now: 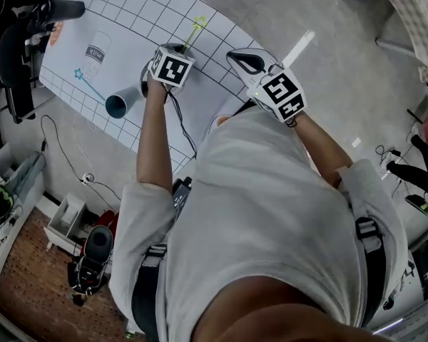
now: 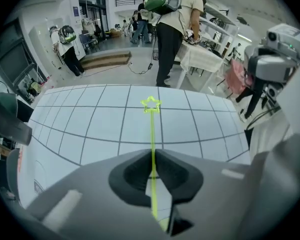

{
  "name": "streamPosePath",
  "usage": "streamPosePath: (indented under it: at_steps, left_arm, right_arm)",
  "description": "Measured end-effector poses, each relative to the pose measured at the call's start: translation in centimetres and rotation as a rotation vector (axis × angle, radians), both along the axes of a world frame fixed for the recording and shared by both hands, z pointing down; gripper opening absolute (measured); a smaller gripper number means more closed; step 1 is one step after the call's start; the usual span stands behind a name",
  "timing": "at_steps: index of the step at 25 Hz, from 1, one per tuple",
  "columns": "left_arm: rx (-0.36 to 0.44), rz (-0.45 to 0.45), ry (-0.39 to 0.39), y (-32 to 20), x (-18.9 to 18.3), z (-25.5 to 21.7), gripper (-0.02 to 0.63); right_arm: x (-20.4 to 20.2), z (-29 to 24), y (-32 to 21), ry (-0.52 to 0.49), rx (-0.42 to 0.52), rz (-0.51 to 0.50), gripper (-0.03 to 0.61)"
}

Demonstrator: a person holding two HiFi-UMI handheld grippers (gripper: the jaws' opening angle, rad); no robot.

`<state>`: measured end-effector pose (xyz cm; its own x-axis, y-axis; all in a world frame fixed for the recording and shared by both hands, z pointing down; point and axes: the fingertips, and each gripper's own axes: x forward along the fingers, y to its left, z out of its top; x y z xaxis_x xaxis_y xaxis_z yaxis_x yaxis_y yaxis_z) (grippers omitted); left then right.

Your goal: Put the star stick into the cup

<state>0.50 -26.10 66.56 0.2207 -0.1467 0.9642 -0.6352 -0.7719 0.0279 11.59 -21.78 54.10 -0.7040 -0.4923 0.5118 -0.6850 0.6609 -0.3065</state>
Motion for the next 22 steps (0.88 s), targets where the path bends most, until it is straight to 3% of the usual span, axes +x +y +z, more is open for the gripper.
streamPosePath:
  at_steps: [4, 7, 17, 22]
  left_arm:
    - [0.015, -0.036, -0.001, 0.2, -0.3, -0.3, 0.018]
    - [0.088, -0.096, 0.029, 0.1, -0.8, -1.9, 0.019]
    - [0.472, -0.36, 0.276, -1.0, -3.4, -12.5, 0.02]
    - [0.721, -0.475, 0.336, -0.4, -6.3, -18.5, 0.02]
  right_arm:
    - [-0.7, -0.4, 0.0, -0.011, 0.014, -0.027, 0.0]
    - [-1.4, -0.8, 0.1, -0.018, 0.027, -0.054, 0.0]
    - [-6.2, -2.4, 1.5, -0.039, 0.071, -0.19, 0.0]
    - [-9.1, -3.0, 2.7, -0.055, 0.098, -0.27, 0.0]
